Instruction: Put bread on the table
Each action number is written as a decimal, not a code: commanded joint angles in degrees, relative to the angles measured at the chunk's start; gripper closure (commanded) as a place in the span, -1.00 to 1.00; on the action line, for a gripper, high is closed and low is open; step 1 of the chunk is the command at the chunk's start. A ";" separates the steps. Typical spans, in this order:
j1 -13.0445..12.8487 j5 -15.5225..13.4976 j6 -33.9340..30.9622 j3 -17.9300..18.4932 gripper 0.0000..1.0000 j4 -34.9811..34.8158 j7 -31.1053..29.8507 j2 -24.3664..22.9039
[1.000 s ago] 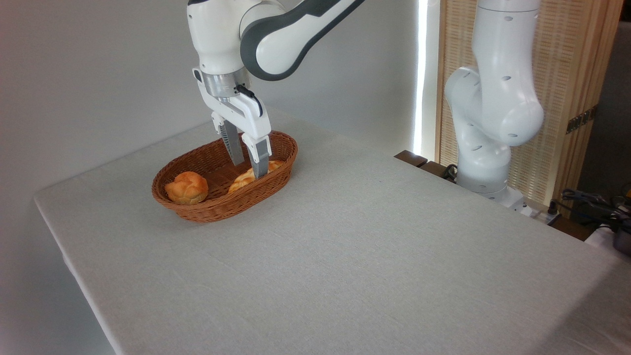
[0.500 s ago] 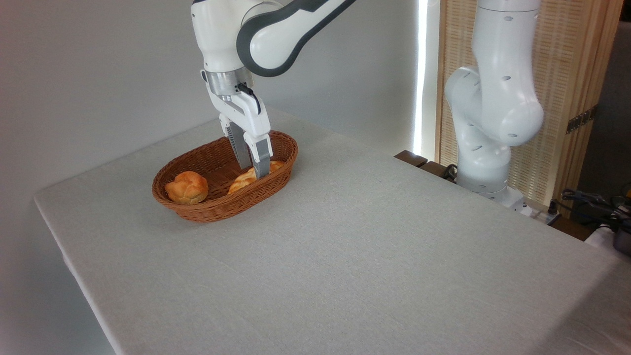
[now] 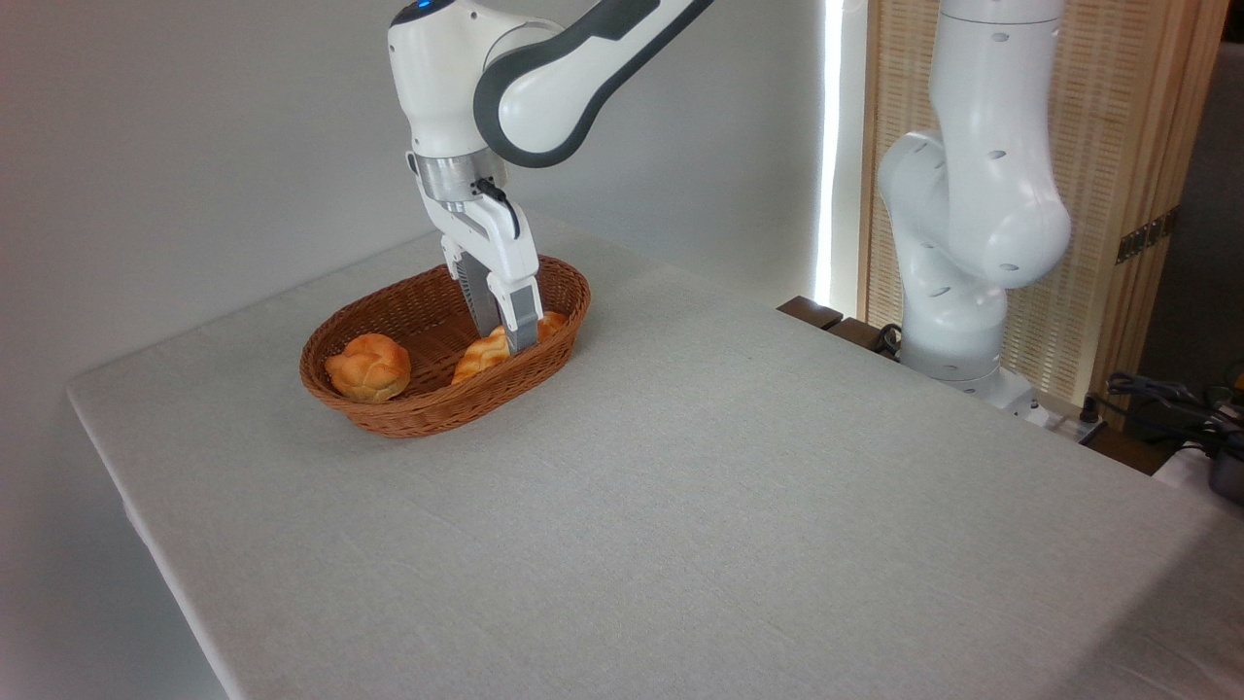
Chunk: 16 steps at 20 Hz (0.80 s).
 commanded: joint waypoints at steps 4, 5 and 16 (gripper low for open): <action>-0.38 0.86 1.06 0.40 0.10 -1.52 -0.37 -0.15; -0.38 0.86 0.88 0.40 0.15 -1.52 -0.29 -0.15; -0.03 0.86 -1.04 1.01 0.29 -0.56 -0.28 -0.76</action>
